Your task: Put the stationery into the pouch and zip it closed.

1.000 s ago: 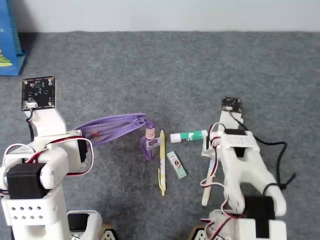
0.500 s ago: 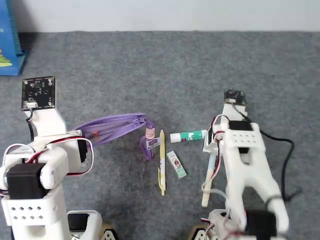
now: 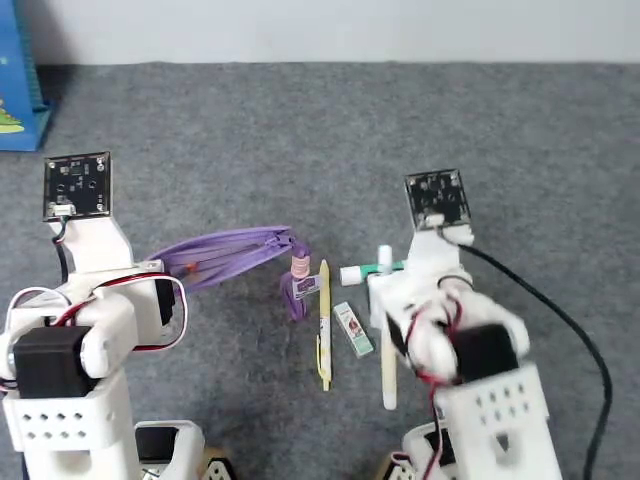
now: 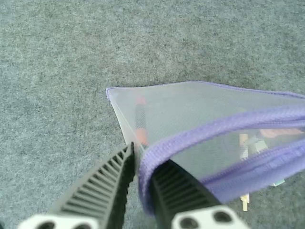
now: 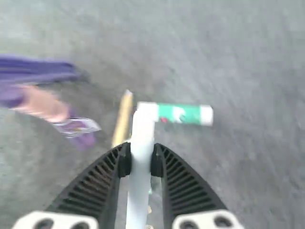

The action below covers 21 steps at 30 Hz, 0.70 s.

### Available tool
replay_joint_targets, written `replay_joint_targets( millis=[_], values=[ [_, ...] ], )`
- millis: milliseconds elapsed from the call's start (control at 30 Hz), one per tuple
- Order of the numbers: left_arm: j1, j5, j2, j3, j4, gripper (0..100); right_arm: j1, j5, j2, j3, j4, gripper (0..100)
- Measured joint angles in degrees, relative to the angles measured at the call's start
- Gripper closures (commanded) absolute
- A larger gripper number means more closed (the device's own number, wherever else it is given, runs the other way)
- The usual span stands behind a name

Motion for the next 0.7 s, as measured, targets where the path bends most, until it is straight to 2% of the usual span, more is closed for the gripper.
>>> replay_joint_targets(
  millis=[367,700],
  values=[
    [0.0,0.0,0.0,0.0,0.0,99,-10.8,0.0,-13.9,0.0,-9.0,99.1],
    [0.0,0.0,0.0,0.0,0.0,99,-16.8,-1.7,-18.5,0.0,-32.1,99.1]
  ],
)
